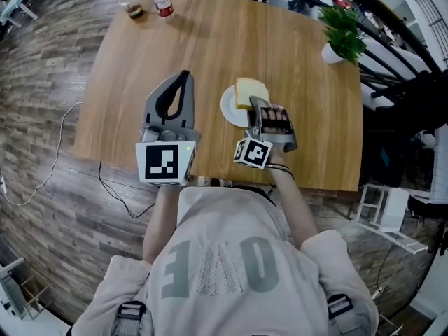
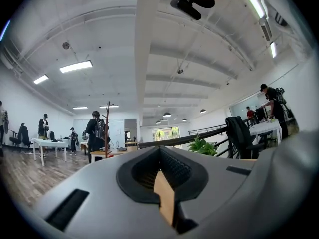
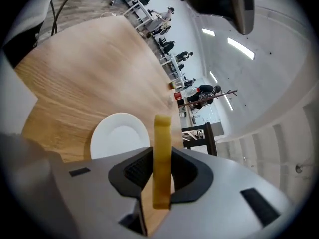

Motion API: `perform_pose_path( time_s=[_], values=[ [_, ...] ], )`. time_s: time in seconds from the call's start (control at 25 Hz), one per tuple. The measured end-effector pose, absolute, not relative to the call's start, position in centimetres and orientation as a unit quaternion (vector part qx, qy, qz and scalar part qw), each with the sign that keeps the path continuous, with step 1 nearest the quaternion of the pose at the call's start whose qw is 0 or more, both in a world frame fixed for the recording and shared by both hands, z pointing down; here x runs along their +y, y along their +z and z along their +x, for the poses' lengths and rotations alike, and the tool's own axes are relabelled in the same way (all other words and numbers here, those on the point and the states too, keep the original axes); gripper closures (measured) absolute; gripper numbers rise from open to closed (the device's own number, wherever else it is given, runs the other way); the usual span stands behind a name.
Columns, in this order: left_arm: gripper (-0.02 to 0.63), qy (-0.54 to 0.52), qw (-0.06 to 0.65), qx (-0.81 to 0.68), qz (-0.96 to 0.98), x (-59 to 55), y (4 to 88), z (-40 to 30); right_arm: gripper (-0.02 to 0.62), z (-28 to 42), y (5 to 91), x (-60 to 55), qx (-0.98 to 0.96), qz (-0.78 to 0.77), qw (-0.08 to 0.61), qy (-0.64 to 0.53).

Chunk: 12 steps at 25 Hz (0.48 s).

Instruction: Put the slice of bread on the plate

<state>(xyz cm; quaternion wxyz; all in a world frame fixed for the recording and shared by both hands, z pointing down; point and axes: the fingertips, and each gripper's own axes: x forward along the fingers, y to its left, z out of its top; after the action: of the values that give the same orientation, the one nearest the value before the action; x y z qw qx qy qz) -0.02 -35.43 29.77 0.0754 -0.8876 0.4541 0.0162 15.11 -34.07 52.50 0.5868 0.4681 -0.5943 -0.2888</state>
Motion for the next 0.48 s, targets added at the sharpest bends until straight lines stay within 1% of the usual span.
perform_pose_path(
  time_s=[0.12, 0.36, 0.48],
  values=[
    [0.598, 0.017, 0.073, 0.461, -0.884, -35.4, 29.9, -0.7, 0.503, 15.2, 54.4, -34.0, -0.587, 0.459, 0.605, -0.28],
    [0.598, 0.016, 0.07, 0.47, -0.88, -35.3, 30.0, -1.6, 0.503, 14.7, 56.2, -33.8, -0.586, 0.446, 0.614, -0.285],
    [0.598, 0.016, 0.072, 0.472, -0.879, -35.3, 29.7, -1.8, 0.502, 14.1, 57.2, -33.5, -0.6, 0.424, 0.622, -0.269]
  ],
)
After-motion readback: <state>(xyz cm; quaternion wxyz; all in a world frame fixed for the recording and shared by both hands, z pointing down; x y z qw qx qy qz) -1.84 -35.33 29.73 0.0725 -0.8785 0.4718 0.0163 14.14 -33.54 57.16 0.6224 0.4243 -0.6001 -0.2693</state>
